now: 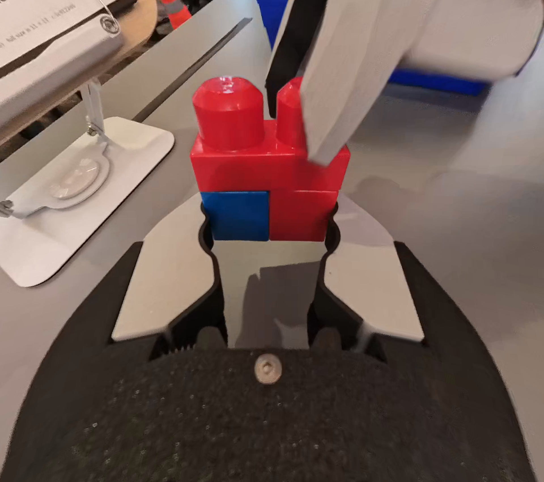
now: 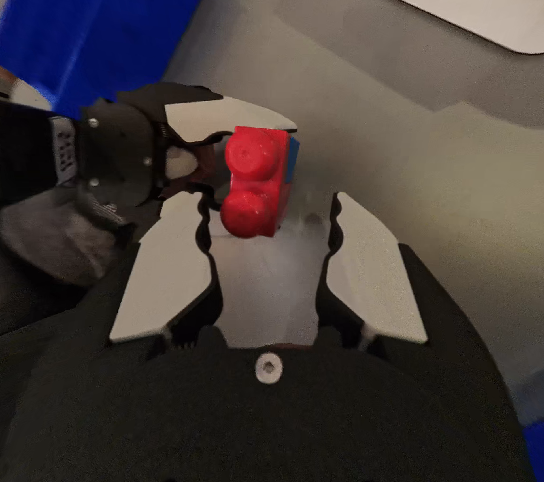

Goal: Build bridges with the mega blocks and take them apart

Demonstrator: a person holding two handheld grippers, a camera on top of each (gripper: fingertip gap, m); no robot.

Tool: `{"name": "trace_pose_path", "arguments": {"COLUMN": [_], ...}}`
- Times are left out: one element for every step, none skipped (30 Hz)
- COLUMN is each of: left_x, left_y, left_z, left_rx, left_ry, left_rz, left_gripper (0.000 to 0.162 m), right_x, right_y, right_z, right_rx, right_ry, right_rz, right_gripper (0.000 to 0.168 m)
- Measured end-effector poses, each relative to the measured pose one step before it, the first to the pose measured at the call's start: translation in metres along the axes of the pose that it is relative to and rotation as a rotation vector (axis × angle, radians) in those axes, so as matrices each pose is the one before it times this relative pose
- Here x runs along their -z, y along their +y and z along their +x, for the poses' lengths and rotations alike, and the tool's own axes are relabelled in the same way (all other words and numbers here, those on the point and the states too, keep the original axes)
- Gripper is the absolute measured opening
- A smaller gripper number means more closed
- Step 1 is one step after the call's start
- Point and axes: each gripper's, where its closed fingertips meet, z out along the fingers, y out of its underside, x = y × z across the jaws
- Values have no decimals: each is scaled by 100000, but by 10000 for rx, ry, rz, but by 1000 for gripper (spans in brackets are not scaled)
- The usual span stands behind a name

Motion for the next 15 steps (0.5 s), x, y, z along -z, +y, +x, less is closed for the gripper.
{"name": "trace_pose_path", "arguments": {"left_x": [-116,-100,-77,-64,-25,-1,25,104,155,160,147,115,83,72,88], "left_y": [227,163,144,110,44,-15,-130,-231,-252,-258,-212,-108,-46,-75,-157], "left_z": [43,-13,-56,-3,0,60,182,275,375,367,247,194,207,133,46], "left_rx": [-193,-187,-142,-76,-17,10,43,95,176,252,330,382,433,481,483], "left_ry": [-132,-179,-190,-115,-82,-13,74,161,253,281,231,246,325,328,298], "left_rz": [-181,-143,-115,-97,-40,30,122,164,146,138,146,116,105,133,181], "left_gripper": [74,74,75,74,74,74,75,75,75,79,85,86,87,88,88], "right_x": [-483,-380,-275,-186,-90,45,170,362,648,962,1280,1548,1733,1891,2012], "right_y": [17,53,79,77,45,100,82,42,-10,-34,0,103,227,342,495], "right_z": [75,115,191,11,-244,-5,4,42,195,368,555,747,702,785,932], "right_rx": [114,70,25,47,12,9,175,332,290,327,341,288,434,507,481], "right_ry": [347,277,250,123,-70,54,54,57,106,153,210,263,197,266,351], "right_rz": [-107,-114,-140,-114,-78,-116,-116,-43,21,76,119,121,109,130,112], "right_gripper": [78,73,63,49,35,35,35,34,34,34,34,34,34,34,34]}}
